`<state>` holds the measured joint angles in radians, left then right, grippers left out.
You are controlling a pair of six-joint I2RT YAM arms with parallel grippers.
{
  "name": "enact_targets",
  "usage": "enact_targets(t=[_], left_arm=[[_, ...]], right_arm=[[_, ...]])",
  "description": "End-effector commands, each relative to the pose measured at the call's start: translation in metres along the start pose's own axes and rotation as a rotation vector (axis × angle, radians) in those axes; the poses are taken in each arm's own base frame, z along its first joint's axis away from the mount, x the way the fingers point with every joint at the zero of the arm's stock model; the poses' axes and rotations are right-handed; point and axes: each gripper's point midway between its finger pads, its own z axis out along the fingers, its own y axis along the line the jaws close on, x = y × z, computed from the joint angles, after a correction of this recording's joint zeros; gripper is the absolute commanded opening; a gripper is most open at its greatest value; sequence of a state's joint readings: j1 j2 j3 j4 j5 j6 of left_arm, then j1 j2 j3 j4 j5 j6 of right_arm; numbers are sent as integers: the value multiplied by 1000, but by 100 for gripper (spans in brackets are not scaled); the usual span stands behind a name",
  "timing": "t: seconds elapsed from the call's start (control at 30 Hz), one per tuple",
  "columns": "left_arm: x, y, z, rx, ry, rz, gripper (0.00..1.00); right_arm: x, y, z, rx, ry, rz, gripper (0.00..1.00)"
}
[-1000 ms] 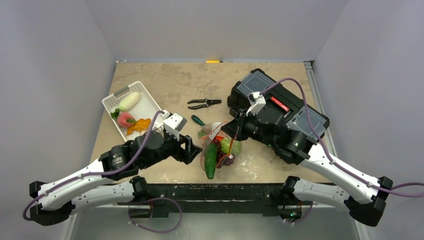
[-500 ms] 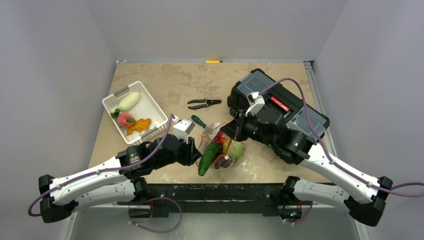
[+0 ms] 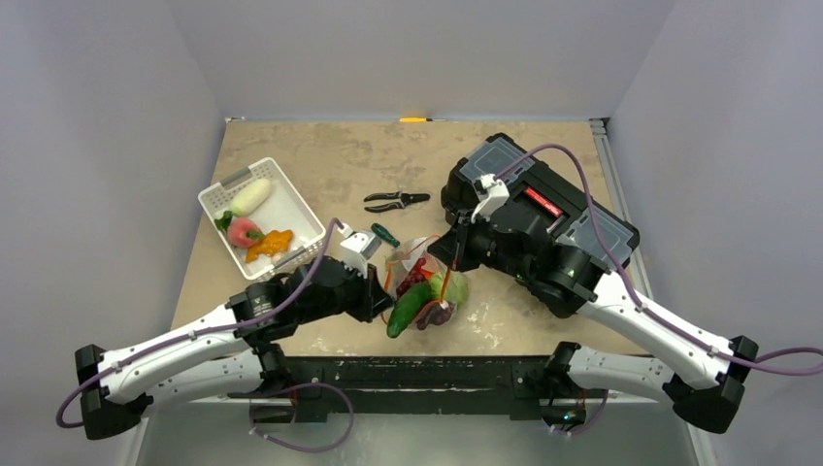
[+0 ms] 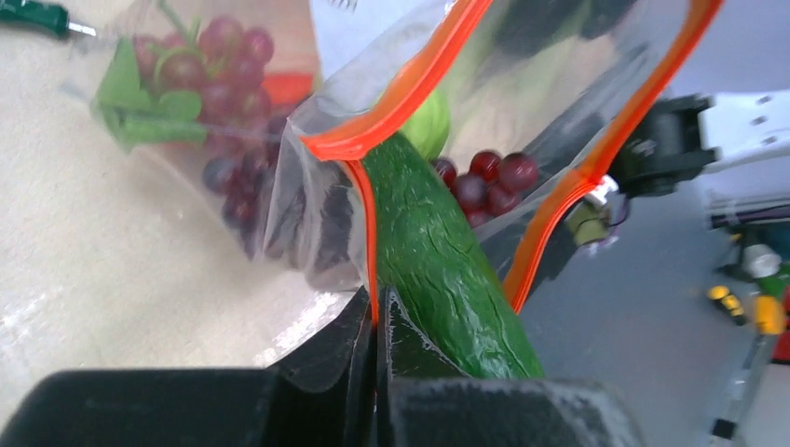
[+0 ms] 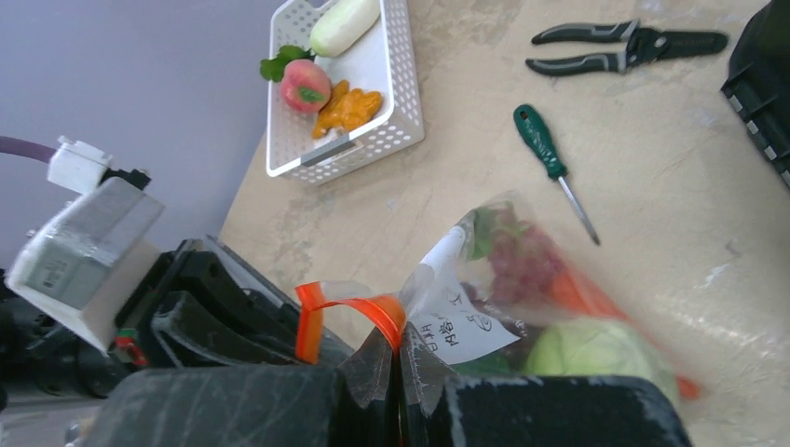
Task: Place the food in the zip-top bag and seal the zipper
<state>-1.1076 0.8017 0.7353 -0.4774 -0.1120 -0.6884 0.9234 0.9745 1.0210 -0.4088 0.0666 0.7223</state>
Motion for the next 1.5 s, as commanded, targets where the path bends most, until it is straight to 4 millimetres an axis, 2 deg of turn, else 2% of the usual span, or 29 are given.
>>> enact_targets(t=[0.0,0.07,0.13,0.27,0.3,0.43,0.47,0.53,0.63,0.7,0.73,0.83,0.93,1.0,1.07,1.13,1.2,1.27,1.33,1.47], left_arm=[[-39,-36,-19,203,-102,-115,0],[-53,-45,-29,257,-126,-177,0],[-66,-47,-37,258,-152,-247,0],[-78,-52,-41,275,-151,-344,0],[-77,-48,-38,254,-150,-362,0],[-61,0,-31,19,-157,-426,0],[-60,4,-33,11,-171,-431,0],[-64,-3,-41,57,-192,-442,0],[-79,-32,-58,198,-199,-454,0],[-86,-42,-66,231,-204,-450,0],[-88,-40,-66,219,-210,-444,0],[-79,-20,-55,117,-204,-451,0],[-64,0,-34,39,-188,-449,0],[-58,5,-28,18,-172,-442,0],[-66,0,-32,32,-190,-433,0],[-85,-16,-46,88,-224,-398,0],[-107,-32,-63,140,-265,-360,0],[-115,-36,-68,138,-267,-339,0],[-110,-30,-60,103,-254,-344,0],[-79,-15,-32,75,-183,-434,0]], right_arm=[[-57,20,-15,28,-129,-93,0],[-64,11,-15,108,-117,-138,0],[-71,5,-17,168,-116,-173,0],[-75,-5,-18,241,-99,-220,0],[-73,-9,-16,257,-90,-233,0],[-63,-35,-11,376,-49,-268,0],[-60,-42,-11,406,-42,-273,0],[-57,-48,-13,427,-34,-283,0],[-59,-42,-17,404,-28,-280,0],[-64,-34,-20,370,-45,-272,0],[-67,-30,-22,357,-55,-272,0],[-73,-28,-24,360,-72,-271,0],[-62,-32,-15,343,-60,-268,0],[-47,-40,-2,341,-26,-271,0],[-33,-46,9,345,26,-276,0],[-28,-50,14,357,40,-287,0],[-33,-49,13,361,29,-296,0],[-43,-41,9,336,-2,-298,0],[-52,-30,2,302,-26,-295,0],[-61,-16,-10,251,-50,-285,0]])
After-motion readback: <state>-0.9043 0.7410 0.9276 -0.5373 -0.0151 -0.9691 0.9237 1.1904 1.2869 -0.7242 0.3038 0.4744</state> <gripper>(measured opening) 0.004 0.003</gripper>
